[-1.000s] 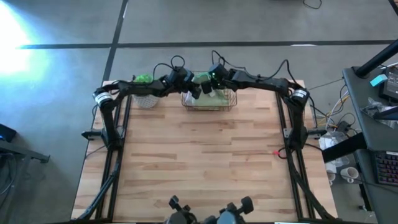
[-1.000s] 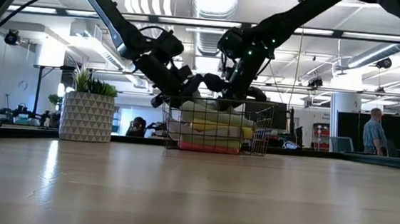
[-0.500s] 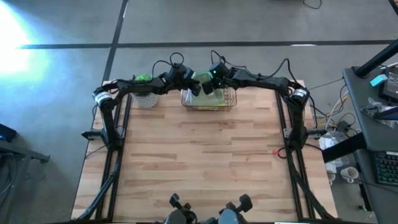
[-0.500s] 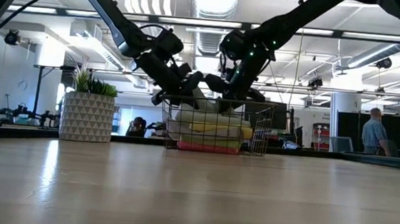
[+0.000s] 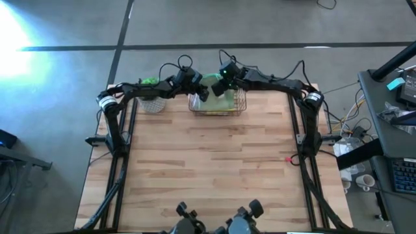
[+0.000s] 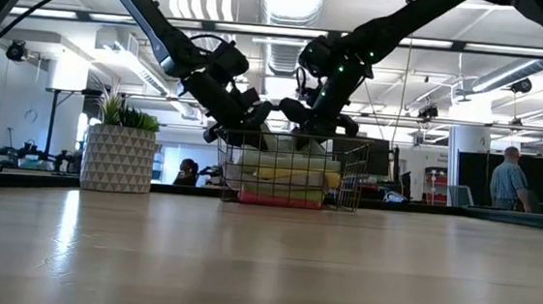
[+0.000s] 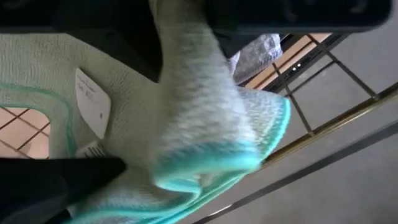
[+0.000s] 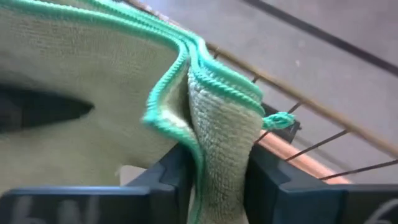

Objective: Fold microfiber towels
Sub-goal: Put the folded green towel into the wire basket

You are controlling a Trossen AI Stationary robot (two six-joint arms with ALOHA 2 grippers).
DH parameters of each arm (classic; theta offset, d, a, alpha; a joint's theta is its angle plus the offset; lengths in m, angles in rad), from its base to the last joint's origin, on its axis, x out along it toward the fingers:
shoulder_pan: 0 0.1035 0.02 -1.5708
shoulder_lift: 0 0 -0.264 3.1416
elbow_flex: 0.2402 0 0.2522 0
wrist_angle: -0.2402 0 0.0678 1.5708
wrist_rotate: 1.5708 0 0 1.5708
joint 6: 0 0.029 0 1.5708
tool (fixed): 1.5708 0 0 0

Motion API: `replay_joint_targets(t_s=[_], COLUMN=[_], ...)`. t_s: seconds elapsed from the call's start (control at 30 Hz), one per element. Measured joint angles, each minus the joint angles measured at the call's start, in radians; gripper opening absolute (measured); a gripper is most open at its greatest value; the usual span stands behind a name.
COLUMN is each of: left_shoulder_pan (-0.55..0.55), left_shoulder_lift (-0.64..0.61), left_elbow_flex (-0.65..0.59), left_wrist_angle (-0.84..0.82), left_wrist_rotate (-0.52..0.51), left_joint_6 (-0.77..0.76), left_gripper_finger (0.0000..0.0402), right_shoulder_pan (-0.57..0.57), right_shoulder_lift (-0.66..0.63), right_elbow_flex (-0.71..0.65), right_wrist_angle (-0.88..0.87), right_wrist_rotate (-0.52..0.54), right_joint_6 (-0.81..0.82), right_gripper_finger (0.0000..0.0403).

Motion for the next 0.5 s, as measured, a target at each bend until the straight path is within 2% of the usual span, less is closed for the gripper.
replay_joint_targets(t_s=[0.1,0.27,0.5], left_shoulder_pan=[0.001,0.005,0.006], left_shoulder_lift=[-0.002,-0.02,-0.057], left_elbow_flex=[0.001,0.03,0.083], left_wrist_angle=[-0.001,0.001,0.001], left_wrist_rotate=[-0.003,-0.004,-0.004], left_joint_6=[-0.001,-0.003,0.0], left_gripper_finger=[0.0109,0.015,0.0162], right_shoulder_pan=[-0.005,-0.026,-0.052], right_shoulder_lift=[-0.001,-0.001,-0.001], right_elbow_flex=[0.024,0.087,0.176], right_wrist_angle=[-0.018,-0.141,-0.256], right_wrist_rotate=[0.003,0.002,-0.003], right_joint_6=[-0.012,-0.036,-0.094], right_gripper_finger=[0.0121,0.0147,0.0163])
